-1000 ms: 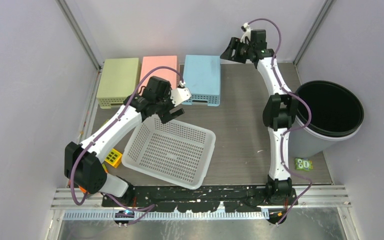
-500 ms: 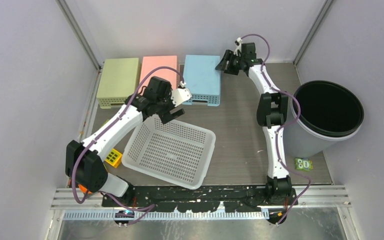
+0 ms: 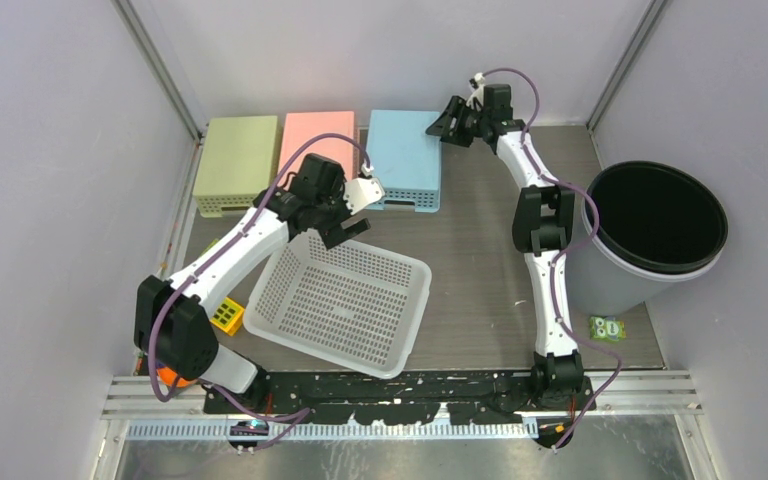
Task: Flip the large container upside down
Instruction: Move the container to the center of the board.
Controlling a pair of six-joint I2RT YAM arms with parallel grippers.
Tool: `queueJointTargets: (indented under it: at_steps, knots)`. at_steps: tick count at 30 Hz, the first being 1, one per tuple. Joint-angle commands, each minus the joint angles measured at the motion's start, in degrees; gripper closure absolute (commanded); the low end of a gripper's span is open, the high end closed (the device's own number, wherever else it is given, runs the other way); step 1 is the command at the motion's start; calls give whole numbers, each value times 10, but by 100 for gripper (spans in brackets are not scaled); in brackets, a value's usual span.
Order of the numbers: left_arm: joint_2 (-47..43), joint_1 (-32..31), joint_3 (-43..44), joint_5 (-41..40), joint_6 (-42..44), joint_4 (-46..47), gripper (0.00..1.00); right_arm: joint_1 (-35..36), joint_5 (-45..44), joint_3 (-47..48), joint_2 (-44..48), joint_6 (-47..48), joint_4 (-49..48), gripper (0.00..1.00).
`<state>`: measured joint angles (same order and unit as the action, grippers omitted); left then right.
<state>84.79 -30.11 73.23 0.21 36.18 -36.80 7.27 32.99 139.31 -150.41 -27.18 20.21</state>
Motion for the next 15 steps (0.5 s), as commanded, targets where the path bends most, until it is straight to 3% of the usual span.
queueJointTargets:
  at_steps: [1,15]
  knots:
    - [1,-1,3,2,-8,9,0,7,27,35,-7,-10,-38,38]
    - [5,-1,3,4,-9,9,0,20,33,51,-17,-3,-44,38]
